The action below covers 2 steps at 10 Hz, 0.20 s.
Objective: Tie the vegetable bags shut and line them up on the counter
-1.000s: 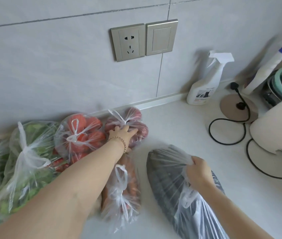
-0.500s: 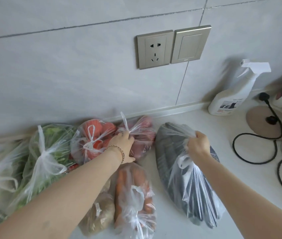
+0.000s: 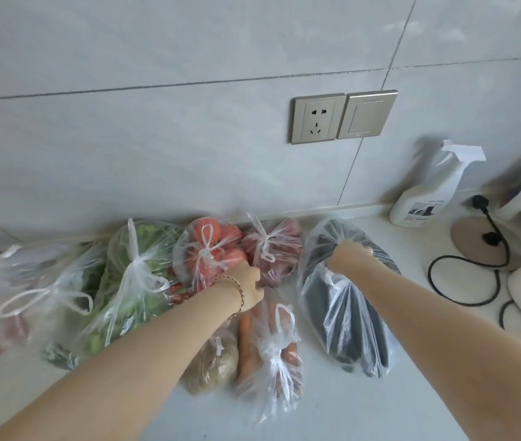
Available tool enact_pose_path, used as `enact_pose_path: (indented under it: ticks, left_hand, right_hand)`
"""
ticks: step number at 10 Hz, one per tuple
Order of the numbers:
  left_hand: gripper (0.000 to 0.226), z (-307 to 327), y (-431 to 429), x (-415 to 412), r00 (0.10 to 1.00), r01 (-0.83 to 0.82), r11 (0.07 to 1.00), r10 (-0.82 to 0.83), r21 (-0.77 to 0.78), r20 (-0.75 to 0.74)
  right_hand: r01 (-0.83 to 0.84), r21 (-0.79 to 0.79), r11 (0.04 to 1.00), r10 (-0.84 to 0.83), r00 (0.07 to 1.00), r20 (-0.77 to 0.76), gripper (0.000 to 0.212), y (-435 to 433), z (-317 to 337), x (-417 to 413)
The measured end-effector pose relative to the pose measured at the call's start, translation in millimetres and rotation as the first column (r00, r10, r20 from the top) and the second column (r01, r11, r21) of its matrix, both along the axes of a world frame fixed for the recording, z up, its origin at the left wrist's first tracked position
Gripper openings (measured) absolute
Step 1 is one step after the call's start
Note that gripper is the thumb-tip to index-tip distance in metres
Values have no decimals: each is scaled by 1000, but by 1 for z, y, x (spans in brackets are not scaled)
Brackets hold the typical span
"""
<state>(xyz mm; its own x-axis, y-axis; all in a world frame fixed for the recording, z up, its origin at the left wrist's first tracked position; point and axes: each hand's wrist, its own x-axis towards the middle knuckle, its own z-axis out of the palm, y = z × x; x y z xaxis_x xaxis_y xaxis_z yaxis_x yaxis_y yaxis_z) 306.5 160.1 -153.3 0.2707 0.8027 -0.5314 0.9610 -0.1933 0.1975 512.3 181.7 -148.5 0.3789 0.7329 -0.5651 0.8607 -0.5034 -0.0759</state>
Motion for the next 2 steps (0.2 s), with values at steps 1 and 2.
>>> enact_pose_path:
  ticks: [1, 2]
  left_hand:
    - [23, 23, -11, -28, 998, -53, 997, 51, 50, 33]
    - [21, 48, -23, -62, 999, -53, 994, 52, 94, 16]
  right_hand:
    - [-232, 90, 969, 219, 966, 135, 46, -8, 32, -34]
    - [-382, 209, 900, 385, 922, 30, 32, -16, 59, -79]
